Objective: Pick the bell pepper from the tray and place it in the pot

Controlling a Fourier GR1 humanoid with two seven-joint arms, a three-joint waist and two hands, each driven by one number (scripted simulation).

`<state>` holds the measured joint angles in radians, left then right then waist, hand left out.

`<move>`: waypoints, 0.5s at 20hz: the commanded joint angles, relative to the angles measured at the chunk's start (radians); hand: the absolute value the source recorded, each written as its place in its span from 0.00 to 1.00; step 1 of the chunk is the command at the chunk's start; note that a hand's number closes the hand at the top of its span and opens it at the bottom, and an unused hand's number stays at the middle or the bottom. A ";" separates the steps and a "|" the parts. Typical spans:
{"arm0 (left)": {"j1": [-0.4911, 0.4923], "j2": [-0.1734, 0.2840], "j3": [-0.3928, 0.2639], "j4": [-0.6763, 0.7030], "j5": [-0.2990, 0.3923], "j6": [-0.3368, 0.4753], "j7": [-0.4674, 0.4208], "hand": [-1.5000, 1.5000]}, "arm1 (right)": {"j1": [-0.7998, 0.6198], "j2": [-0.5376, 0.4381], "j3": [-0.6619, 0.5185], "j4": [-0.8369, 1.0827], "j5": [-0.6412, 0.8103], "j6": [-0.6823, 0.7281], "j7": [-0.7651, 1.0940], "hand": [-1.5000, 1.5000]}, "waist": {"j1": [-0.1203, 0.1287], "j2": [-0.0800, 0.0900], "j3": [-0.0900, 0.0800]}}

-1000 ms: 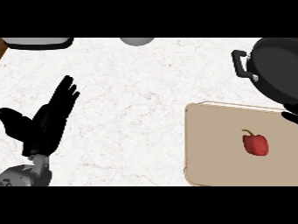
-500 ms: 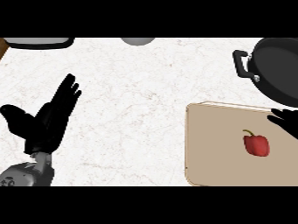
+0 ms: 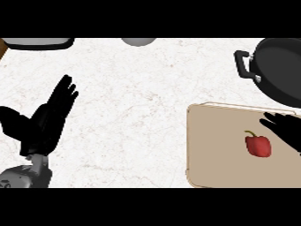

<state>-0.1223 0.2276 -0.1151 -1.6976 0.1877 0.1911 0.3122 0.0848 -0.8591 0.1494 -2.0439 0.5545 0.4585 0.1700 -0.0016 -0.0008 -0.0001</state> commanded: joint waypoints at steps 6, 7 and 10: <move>0.040 -0.043 0.004 -0.020 -0.043 -0.026 -0.001 0.50 | -0.030 0.176 0.023 -0.004 0.125 0.086 0.077 0.00 | 0.002 0.000 0.000; -0.013 -0.043 0.022 0.033 -0.049 -0.036 -0.015 0.50 | -0.014 0.184 -0.005 0.031 0.147 0.047 0.023 0.00 | -0.001 0.001 0.000; -0.036 -0.082 0.013 0.067 -0.068 -0.011 -0.037 0.50 | -0.065 0.188 0.036 0.075 0.225 0.075 0.066 0.00 | 0.001 0.001 0.000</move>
<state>-0.1292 0.1777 -0.1070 -1.6783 0.1381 0.1738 0.3029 0.0507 -0.6922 0.1779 -1.9985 0.7142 0.5074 0.2170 -0.0002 -0.0002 0.0000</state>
